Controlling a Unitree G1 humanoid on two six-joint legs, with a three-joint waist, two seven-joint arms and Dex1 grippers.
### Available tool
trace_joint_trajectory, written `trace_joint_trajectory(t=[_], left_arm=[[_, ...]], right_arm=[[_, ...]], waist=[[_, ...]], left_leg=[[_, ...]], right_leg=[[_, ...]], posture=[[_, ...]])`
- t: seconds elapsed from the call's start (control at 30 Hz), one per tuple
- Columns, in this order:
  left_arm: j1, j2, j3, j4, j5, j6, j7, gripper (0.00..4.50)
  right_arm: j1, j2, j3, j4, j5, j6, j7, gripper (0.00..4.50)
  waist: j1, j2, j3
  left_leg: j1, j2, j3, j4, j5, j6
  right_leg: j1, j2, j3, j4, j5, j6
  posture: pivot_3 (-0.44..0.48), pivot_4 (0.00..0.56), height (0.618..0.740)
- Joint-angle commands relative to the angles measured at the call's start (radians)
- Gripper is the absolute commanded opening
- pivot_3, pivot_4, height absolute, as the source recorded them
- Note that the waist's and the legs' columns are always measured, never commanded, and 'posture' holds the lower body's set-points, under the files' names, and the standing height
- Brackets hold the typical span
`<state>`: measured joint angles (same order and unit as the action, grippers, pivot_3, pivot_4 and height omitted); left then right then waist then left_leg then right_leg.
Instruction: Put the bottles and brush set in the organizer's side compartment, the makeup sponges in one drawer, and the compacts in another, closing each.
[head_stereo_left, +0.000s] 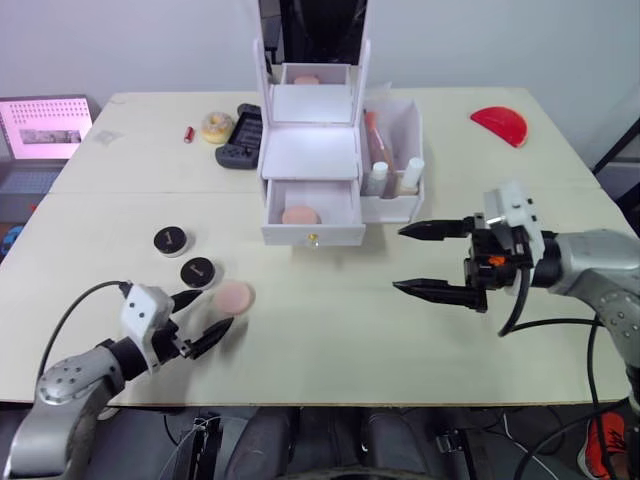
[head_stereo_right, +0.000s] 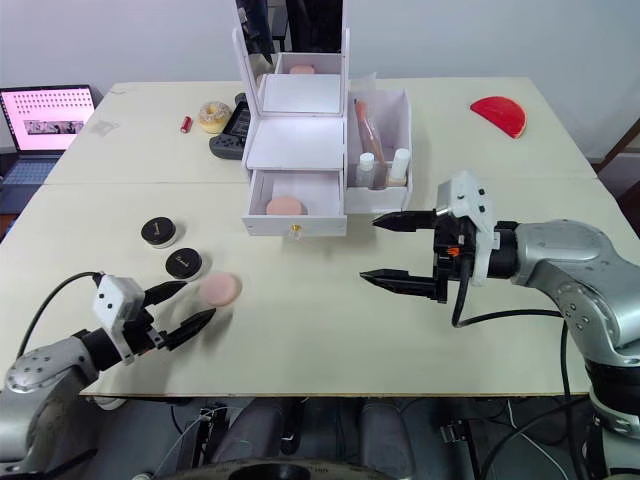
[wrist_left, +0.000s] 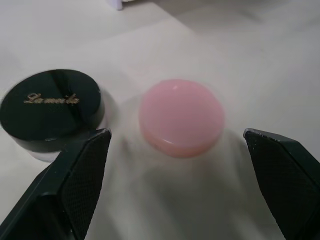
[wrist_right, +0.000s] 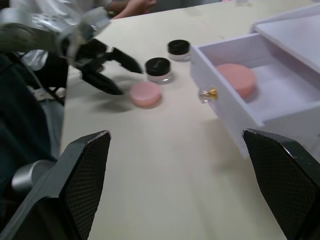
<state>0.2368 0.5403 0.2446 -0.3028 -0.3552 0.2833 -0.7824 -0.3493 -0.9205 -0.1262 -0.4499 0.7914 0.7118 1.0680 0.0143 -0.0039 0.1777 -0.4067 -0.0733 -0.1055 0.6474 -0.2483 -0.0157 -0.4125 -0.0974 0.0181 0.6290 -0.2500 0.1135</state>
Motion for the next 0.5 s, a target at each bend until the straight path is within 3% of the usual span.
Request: trace_joint_trajectory(t=[0.03, 0.5], left_arm=[[-0.023, -0.013, -0.046, 0.032, 0.044, -0.065, 0.018, 4.47], [-0.114, -0.083, -0.121, 0.125, 0.034, -0.058, 0.049, 4.47]], right_arm=[[-0.033, 0.002, -0.010, -0.005, 0.017, -0.004, 0.010, 4.50], [-0.058, 0.018, -0.026, 0.012, 0.014, -0.013, -0.022, 4.50]], waist=[[0.000, 0.000, 0.000], [0.001, 0.001, 0.000]], left_leg=[[0.000, 0.000, 0.000, 0.000, 0.000, 0.000], [0.000, 0.000, 0.000, 0.000, 0.000, 0.000]], right_leg=[[0.000, 0.000, 0.000, 0.000, 0.000, 0.000], [0.000, 0.000, -0.001, 0.000, 0.002, 0.004]], posture=[[0.000, 0.150, 0.740], [0.000, 0.150, 0.740]])
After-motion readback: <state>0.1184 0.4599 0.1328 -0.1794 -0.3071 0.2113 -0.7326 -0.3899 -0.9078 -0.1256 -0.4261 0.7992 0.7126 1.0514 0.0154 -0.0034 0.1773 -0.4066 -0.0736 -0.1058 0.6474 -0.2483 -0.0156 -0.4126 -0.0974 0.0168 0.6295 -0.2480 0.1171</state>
